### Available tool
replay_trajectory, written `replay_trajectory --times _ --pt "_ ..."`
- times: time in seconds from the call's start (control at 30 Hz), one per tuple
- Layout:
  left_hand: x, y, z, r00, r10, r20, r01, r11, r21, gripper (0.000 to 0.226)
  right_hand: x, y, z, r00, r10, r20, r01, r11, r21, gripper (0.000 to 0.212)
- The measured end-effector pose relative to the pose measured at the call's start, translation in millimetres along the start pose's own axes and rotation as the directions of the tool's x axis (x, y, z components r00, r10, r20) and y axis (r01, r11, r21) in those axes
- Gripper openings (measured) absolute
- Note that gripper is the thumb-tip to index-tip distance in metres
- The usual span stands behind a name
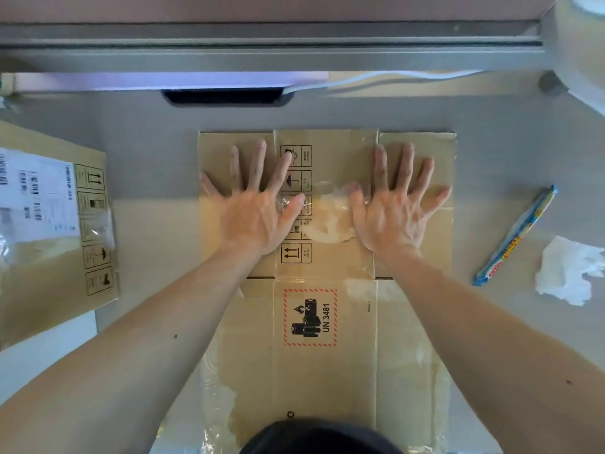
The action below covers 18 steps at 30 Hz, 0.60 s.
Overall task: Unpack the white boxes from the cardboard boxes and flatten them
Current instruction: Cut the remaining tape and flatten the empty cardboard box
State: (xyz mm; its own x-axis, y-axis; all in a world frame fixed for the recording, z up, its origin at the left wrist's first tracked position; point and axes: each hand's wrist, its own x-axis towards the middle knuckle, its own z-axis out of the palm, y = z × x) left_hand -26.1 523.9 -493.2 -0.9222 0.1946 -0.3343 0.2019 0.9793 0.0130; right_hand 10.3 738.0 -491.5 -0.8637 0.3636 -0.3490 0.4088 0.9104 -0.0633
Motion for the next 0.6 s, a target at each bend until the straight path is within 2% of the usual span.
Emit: replay_trajectory --times 0.23,0.33,0.43,0.5,0.57,0.6 --pt "-1 1 -2 1.0 0.0 0.003 0.0 1.0 -0.011 0.068 -1 2 -1 1.0 -0.01 -0.003 0.01 1.0 0.002 0.07" --pt "-2 -1 -4 1.0 0.007 0.027 -0.006 0.999 -0.032 0.069 -1 5 -3 0.998 -0.045 0.052 0.044 0.999 0.017 0.072" --pt "-7 -6 -21 0.993 0.086 0.087 -0.066 0.976 -0.208 0.071 -1 14 -23 0.983 -0.093 0.156 0.065 0.982 0.176 0.069" --pt "-25 -10 -30 0.991 0.126 0.052 -0.106 0.951 -0.29 0.07 -14 26 -37 0.988 -0.114 0.101 0.081 0.955 0.286 0.061" --pt "-57 -13 -31 0.992 0.124 0.012 -0.115 0.947 -0.3 0.069 -43 38 -40 0.995 -0.104 0.002 0.099 0.956 0.275 0.057" --pt "-75 -13 -27 0.993 0.121 0.019 -0.109 0.946 -0.306 0.068 -63 41 -36 0.995 -0.102 -0.004 0.1 0.962 0.256 0.057"
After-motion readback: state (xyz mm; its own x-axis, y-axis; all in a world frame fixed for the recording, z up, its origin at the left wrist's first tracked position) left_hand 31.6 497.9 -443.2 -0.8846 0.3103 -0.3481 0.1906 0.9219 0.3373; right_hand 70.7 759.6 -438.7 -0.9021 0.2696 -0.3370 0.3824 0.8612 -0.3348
